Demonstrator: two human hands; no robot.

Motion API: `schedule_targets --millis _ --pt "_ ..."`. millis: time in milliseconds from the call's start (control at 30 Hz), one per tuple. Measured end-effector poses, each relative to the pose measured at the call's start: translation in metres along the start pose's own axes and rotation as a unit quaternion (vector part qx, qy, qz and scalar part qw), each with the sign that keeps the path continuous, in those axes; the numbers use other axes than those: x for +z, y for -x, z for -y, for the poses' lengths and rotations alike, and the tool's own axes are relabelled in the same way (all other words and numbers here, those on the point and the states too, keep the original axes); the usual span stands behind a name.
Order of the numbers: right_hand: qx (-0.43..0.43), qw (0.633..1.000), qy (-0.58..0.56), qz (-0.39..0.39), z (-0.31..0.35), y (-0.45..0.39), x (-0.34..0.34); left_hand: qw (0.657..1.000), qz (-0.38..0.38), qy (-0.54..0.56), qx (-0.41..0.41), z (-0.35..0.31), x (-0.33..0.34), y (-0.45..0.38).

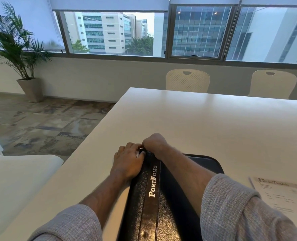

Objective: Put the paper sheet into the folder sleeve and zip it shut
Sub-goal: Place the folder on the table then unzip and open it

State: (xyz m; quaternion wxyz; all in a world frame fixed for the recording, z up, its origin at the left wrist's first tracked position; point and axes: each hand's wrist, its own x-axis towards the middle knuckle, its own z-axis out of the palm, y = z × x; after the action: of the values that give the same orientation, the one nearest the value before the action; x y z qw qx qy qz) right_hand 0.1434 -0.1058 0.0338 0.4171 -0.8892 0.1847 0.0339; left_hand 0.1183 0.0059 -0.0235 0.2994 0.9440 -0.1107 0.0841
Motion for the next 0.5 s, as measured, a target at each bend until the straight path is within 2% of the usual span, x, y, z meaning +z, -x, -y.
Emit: schedule_targets --millis 500 --pt "-0.049 0.984 0.131 -0.108 -0.018 -0.001 0.004 1.000 0.011 -0.005 -0.004 -0.002 -0.003 0.001"
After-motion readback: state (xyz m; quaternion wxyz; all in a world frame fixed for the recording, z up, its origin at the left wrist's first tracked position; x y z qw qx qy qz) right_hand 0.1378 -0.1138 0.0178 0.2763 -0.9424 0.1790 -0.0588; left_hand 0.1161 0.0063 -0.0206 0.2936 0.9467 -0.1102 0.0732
